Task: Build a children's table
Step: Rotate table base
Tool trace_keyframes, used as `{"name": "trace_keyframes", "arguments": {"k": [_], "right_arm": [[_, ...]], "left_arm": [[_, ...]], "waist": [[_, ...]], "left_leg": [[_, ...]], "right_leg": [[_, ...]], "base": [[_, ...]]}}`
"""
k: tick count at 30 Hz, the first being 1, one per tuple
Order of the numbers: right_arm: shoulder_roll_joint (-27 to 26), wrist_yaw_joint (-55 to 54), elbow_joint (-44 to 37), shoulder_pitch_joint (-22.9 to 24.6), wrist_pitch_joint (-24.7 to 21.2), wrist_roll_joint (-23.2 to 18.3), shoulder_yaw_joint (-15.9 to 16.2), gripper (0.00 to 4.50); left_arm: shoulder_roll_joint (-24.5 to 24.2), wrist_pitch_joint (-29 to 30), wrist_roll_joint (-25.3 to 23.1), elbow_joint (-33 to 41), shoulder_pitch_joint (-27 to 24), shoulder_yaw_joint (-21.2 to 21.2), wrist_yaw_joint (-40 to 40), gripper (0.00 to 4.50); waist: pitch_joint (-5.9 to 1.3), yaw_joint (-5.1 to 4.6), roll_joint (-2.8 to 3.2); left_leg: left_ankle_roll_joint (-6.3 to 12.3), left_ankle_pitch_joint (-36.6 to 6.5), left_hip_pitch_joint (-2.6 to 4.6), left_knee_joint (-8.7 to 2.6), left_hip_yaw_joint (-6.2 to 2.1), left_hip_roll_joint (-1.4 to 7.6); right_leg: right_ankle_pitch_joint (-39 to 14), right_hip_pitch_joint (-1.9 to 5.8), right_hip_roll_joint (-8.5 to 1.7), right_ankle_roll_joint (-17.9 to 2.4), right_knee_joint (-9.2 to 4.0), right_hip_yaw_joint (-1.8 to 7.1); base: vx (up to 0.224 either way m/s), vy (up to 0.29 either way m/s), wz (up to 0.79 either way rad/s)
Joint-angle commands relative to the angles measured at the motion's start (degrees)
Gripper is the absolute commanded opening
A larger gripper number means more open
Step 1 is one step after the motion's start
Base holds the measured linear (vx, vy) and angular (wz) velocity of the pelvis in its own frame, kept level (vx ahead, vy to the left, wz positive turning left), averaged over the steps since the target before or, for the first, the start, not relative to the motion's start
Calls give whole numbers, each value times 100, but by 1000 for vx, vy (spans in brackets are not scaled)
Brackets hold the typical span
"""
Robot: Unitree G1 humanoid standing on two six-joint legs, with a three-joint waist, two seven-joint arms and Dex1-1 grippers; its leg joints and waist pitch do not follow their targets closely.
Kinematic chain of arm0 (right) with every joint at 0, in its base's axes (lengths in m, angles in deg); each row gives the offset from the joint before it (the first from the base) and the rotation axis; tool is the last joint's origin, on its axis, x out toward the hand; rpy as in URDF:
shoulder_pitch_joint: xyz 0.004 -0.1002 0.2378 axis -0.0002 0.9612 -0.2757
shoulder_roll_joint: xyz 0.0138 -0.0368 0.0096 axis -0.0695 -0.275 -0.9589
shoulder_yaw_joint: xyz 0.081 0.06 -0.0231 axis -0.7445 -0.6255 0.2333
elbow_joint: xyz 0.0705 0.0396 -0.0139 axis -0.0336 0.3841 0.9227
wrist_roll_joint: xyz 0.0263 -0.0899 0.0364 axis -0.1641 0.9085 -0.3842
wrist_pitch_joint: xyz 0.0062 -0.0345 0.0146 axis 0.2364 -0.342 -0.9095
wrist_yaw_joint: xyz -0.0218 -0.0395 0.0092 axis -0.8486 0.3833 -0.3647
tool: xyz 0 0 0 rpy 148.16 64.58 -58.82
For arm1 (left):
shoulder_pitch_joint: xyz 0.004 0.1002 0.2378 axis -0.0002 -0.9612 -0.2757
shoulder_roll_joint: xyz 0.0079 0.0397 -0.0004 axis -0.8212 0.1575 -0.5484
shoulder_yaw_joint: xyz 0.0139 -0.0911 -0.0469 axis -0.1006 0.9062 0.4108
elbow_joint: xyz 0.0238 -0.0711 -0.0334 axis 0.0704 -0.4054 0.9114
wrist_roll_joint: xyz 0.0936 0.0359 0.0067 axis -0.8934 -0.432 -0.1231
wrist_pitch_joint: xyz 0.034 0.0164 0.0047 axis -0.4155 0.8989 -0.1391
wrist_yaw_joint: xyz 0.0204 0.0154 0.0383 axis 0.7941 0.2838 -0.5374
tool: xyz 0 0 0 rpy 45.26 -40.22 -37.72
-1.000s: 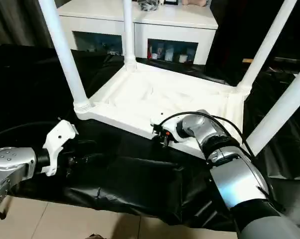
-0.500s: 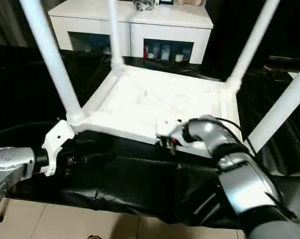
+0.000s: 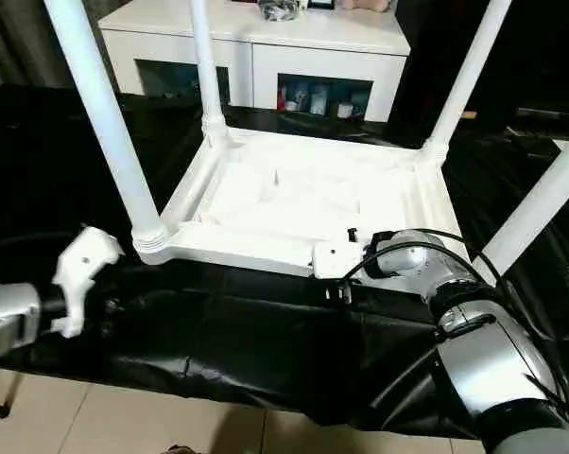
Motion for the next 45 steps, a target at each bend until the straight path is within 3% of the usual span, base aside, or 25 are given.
{"name": "trace_keyframes", "arguments": {"k": [1, 2, 4, 6, 7, 10, 12, 14, 15, 17, 23, 24, 25, 29, 30, 31, 32, 33, 34, 35, 36, 40, 41, 44, 45], "right_arm": [[70, -57, -7, -74, 32, -48, -130, 114], [70, -57, -7, -74, 32, -48, -130, 111], [-32, -260, -22, -178, 45, -489, -559, 115], [-56, -316, -33, -206, 54, -601, -666, 149], [-105, -398, -68, -259, 78, -829, -868, 159], [-220, -220, -193, -316, 126, -1356, -1267, 162], [-245, -171, -230, -320, 148, -1460, -1343, 162], [-359, 70, -346, -276, 72, -1812, -1578, 162], [-366, 81, -351, -272, 65, -1828, -1590, 162], [-548, 380, -503, -122, -147, -2217, -1863, 162], [-650, 51, -600, 155, -490, -2283, -1955, 162], [-674, -212, -626, 248, -603, -2275, -1984, 162], [-698, -459, -667, 348, -712, -2261, -2002, 162], [-868, -639, -1267, 935, -1108, -2428, -2085, 162], [-907, -645, -1535, 1158, -1272, -2472, -2091, 162], [-944, -684, -1896, 1457, -1540, -2505, -2088, 162], [-967, -750, -2162, 1690, -1729, -2513, -2087, 162], [-989, -813, -2354, 1871, -1871, -2524, -2093, 162], [-997, -879, -2485, 1991, -1983, -2513, -2088, 162], [-1004, -931, -2603, 2102, -2064, -2503, -2079, 162], [-1017, -980, -2872, 2339, -2209, -2531, -2041, 162], [-943, -1017, -3247, 2727, -2477, -2536, -2001, 162], [-923, -1064, -3486, 2850, -2650, -2505, -2002, 162], [-865, -1235, -3901, 3123, -3038, -2406, -2046, 162], [-847, -1330, -4002, 3211, -3193, -2355, -2037, 162]], "left_arm": [[-114, 74, 142, -8, -74, 276, 89, 277], [-114, 74, 142, -8, -74, 276, 89, 284], [-323, 33, 311, -318, -227, 994, 117, 288], [-366, -39, 320, -422, -256, 1151, 116, 311], [-443, -196, 339, -641, -315, 1448, 117, 322], [-488, -578, 416, -1173, -322, 2023, 28, 331], [-478, -669, 445, -1298, -301, 2150, 3, 342], [-333, -1124, 480, -1773, 1, 2367, -216, 363], [-325, -1148, 472, -1800, 23, 2363, -235, 368], [-37, -1719, 222, -2494, 625, 2149, -765, 380], [460, -2017, -117, -3217, 1365, 1879, -1297, 417], [567, -2073, -219, -3482, 1579, 1807, -1438, 440], [646, -2127, -325, -3697, 1753, 1716, -1544, 440], [822, -2414, -756, -4498, 2349, 1470, -2166, 447], [880, -2461, -806, -4664, 2511, 1442, -2296, 447], [965, -2530, -859, -4885, 2733, 1414, -2458, 447], [1035, -2519, -863, -5043, 2900, 1397, -2527, 447], [1089, -2518, -877, -5185, 3041, 1376, -2582, 447], [1123, -2581, -918, -5335, 3152, 1364, -2655, 447], [1160, -2657, -936, -5472, 3257, 1356, -2676, 447], [1284, -2876, -817, -5731, 3483, 1378, -2400, 447], [1536, -2828, -264, -5933, 3761, 1529, -1474, 447], [1535, -2883, -281, -6064, 3826, 1513, -1414, 447], [1545, -3159, -482, -6439, 3980, 1417, -1514, 447], [1590, -3226, -457, -6539, 4033, 1427, -1395, 447]], "waist": [[-391, -8, 5], [-389, -9, 12], [-385, -10, 17], [-378, -53, 10], [-369, -50, 30], [-363, -64, 83], [-365, -64, 88], [-369, -47, 132], [-367, -44, 128], [-395, 35, 146], [-420, 136, 101], [-423, 131, 79], [-436, 149, 90], [-440, 131, 78], [-466, 134, 112], [-438, 124, 78], [-468, 144, 103], [-455, 135, 81], [-468, 137, 101], [-447, 133, 79], [-444, 137, 128], [-427, 157, 105], [-416, 147, 172], [-414, 159, 113], [-409, 157, 107]], "left_leg": [[140, -1653, 197, -478, -200, 309], [144, -1661, 198, -482, -201, 311], [138, -1717, 194, -479, -199, 304], [119, -1847, 172, -505, -218, 293], [67, -1989, 216, -508, -215, 303], [-60, -2363, 245, -530, -229, 303], [-111, -2452, 252, -551, -235, 316], [-138, -2538, 275, -554, -232, 319], [-126, -2583, 277, -559, -223, 314], [-139, -2490, 297, -554, -221, 325], [-136, -2115, 288, -542, -210, 312], [-118, -1954, 241, -551, -220, 306], [-124, -1938, 266, -537, -213, 302], [-49, -1778, 218, -546, -236, 286], [-31, -1696, 231, -527, -242, 300], [17, -1629, 211, -537, -228, 284], [17, -1566, 248, -519, -237, 302], [32, -1515, 224, -530, -233, 290], [21, -1548, 228, -524, -241, 299], [35, -1560, 215, -532, -232, 280], [-14, -1666, 234, -539, -241, 288], [-158, -1950, 246, -569, -235, 310], [-181, -2029, 251, -579, -240, 300], [-163, -2082, 268, -579, -237, 299], [-157, -2060, 242, -588, -253, 300]], "right_leg": [[-1009, 179, -174, -1519, -315, 193], [-993, 178, -170, -1531, -311, 192], [-1003, 181, -175, -1549, -308, 196], [-1168, 188, -157, -1477, -311, 186], [-1294, 149, -161, -1450, -341, 191], [-1430, 122, -149, -1412, -355, 193], [-1348, 114, -142, -1407, -342, 186], [-1282, 94, -139, -1420, -337, 190], [-1283, 93, -128, -1426, -347, 188], [-1012, 102, -153, -1489, -314, 195], [-818, 125, -183, -1475, -296, 211], [-763, 156, -193, -1438, -293, 210], [-740, 143, -193, -1445, -285, 206], [-543, 197, -189, -1325, -302, 206], [-417, 192, -217, -1370, -272, 203], [-377, 206, -178, -1318, -309, 204], [-232, 185, -199, -1359, -271, 205], [-201, 203, -182, -1348, -282, 201], [-212, 202, -210, -1406, -270, 196], [-286, 207, -188, -1376, -305, 199], [-413, 193, -208, -1373, -322, 202], [-599, 185, -211, -1428, -338, 198], [-644, 178, -206, -1397, -365, 198], [-688, 178, -216, -1333, -383, 211], [-780, 200, -232, -1307, -386, 212]], "base": [[0, 0, 0], [0, 0, 0], [0, 0, 0], [0, 0, 0], [0, 0, 0], [0, 0, 0], [0, 0, 0], [0, 0, 0], [0, 0, 0], [0, 0, 0], [0, 0, 0], [0, 0, 0], [0, 0, 0], [0, 0, 0], [0, 0, 0], [0, 0, 0], [0, 0, 0], [0, 0, 0], [0, 0, 0], [0, 0, 0], [0, 0, 0], [0, 0, 0], [0, 0, 0], [0, 0, 0], [0, 0, 0]]}}
